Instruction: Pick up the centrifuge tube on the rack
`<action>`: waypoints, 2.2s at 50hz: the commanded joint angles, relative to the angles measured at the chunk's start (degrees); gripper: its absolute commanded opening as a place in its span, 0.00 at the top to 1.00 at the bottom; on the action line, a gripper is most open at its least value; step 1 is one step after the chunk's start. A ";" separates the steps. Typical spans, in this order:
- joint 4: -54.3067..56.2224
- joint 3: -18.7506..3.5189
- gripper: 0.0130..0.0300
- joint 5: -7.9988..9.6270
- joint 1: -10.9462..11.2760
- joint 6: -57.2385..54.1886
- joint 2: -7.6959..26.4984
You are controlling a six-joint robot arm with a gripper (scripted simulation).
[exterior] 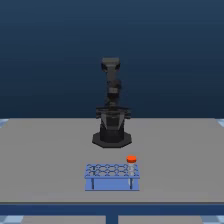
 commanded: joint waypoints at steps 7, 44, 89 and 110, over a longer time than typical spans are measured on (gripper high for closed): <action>7.44 -0.72 0.00 -1.68 1.55 -8.06 1.69; 17.55 -4.61 0.00 -5.96 6.07 -15.59 9.72; 26.24 -17.31 0.00 -9.62 12.10 -19.51 27.60; 33.68 -22.96 0.00 -9.58 13.36 -25.69 33.47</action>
